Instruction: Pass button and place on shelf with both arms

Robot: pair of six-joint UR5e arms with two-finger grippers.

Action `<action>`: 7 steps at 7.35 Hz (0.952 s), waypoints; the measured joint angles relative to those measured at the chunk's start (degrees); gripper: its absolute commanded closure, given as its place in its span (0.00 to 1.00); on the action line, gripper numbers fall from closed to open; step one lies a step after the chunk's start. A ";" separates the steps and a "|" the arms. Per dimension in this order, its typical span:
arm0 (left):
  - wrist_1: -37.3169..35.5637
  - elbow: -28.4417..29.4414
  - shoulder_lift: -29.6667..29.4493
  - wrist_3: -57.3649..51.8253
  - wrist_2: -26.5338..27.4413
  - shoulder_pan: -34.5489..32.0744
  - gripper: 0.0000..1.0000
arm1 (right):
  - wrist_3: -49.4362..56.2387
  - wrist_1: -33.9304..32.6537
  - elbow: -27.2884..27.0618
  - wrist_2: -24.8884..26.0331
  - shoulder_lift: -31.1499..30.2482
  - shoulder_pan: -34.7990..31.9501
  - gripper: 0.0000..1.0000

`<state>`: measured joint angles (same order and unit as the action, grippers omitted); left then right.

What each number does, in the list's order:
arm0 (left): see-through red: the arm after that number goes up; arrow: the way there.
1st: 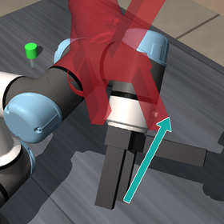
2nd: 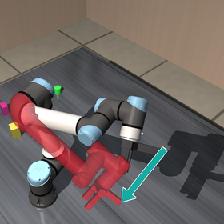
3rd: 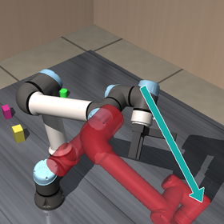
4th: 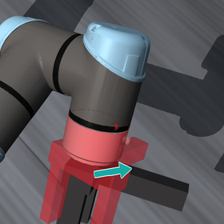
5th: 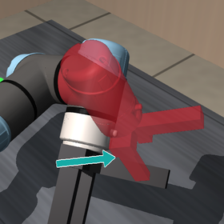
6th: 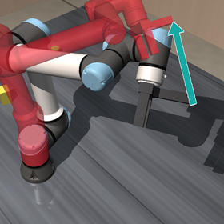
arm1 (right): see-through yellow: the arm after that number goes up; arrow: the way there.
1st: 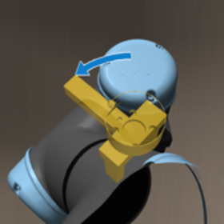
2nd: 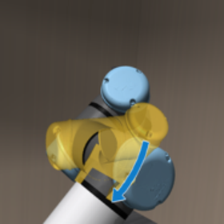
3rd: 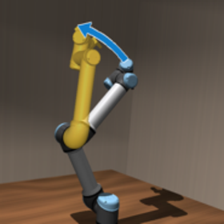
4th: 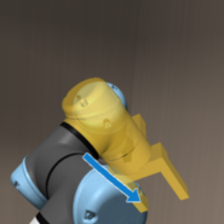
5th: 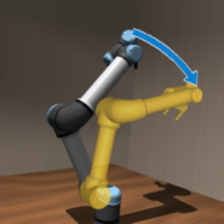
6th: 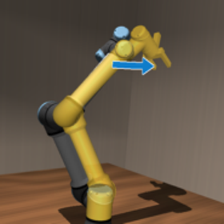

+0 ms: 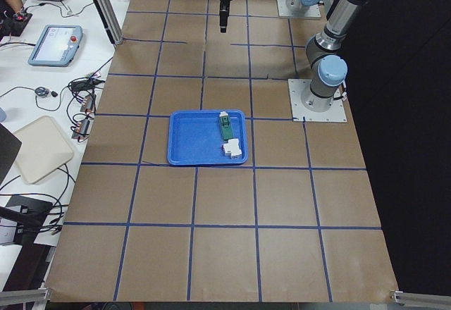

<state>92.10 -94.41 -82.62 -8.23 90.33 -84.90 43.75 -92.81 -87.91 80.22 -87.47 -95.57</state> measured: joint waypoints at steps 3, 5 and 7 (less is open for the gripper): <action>0.49 -0.29 0.16 2.57 -0.06 -0.01 0.00 | -24.94 1.42 -0.05 12.25 -2.44 -1.22 0.00; 1.15 -0.33 0.30 3.06 0.18 0.02 0.00 | -30.48 1.39 0.18 9.25 -2.72 2.78 0.00; 1.43 -0.41 0.37 3.12 0.33 0.01 0.00 | -32.49 1.49 -0.24 6.76 -3.00 5.69 0.00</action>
<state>93.53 -94.82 -82.25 -5.11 90.65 -84.90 11.25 -91.32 -88.15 86.98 -90.47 -89.87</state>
